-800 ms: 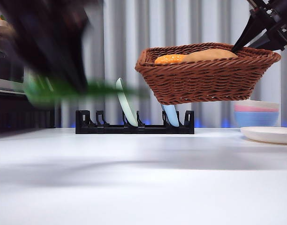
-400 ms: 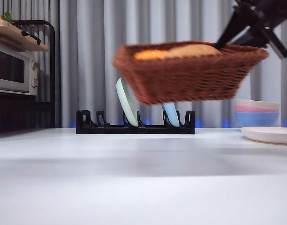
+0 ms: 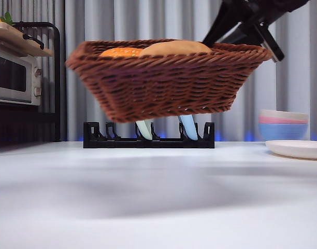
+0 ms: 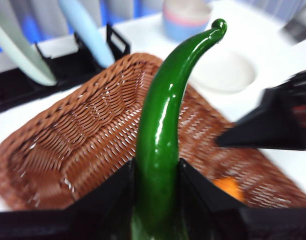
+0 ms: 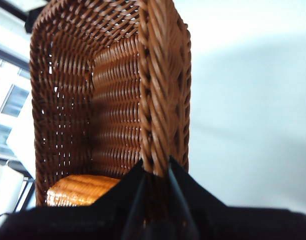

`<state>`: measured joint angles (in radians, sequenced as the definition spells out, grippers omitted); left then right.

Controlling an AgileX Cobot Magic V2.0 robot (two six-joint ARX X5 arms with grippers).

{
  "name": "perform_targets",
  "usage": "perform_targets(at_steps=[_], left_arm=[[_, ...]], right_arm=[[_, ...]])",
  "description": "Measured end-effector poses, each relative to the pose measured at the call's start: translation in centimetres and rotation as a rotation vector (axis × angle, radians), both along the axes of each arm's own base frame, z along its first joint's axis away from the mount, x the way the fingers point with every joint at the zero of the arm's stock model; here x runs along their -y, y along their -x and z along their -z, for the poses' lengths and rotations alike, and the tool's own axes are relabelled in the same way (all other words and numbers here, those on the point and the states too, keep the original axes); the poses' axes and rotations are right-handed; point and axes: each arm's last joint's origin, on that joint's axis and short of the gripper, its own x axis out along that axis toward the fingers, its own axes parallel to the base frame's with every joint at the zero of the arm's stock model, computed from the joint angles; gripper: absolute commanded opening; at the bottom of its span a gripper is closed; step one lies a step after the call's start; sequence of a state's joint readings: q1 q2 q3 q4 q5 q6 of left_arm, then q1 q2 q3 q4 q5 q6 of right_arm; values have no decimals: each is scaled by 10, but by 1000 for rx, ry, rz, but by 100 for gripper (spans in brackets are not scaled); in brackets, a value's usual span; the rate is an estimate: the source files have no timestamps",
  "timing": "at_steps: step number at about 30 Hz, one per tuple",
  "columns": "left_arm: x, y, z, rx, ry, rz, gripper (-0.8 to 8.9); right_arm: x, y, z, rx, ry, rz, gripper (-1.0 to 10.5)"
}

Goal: Pick up the basket,pick up the corn from the table,pick up the potato from the table,pick up the cucumber from the table,put all items into the basket

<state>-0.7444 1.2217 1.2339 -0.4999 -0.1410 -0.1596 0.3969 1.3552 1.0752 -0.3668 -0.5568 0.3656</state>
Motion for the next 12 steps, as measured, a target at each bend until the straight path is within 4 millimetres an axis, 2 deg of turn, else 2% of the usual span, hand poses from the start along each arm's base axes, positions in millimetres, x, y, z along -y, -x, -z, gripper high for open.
perform_targets(at_steps=[3, 4, 6, 7, 8, 12], left_arm=[[15, -18, 24, -54, -88, -23, 8], [20, -23, 32, -75, -111, -22, 49], [27, -30, 44, -106, -143, -18, 269], [29, -33, 48, -118, -154, -18, 410], [30, -34, 51, -128, -163, -18, 500], [32, -36, 60, -163, -201, -18, 510]], right_arm=[[-4, 2, 0, -1, -2, -16, -12], [-4, 2, 0, -1, -3, -18, -12], [-3, 2, 0, -3, 0, -12, -12], [-3, 2, 1, -10, 3, -9, -12], [-2, 2, 1, -12, 6, -3, -12], [-2, 1, 0, 2, 6, 7, -12]])
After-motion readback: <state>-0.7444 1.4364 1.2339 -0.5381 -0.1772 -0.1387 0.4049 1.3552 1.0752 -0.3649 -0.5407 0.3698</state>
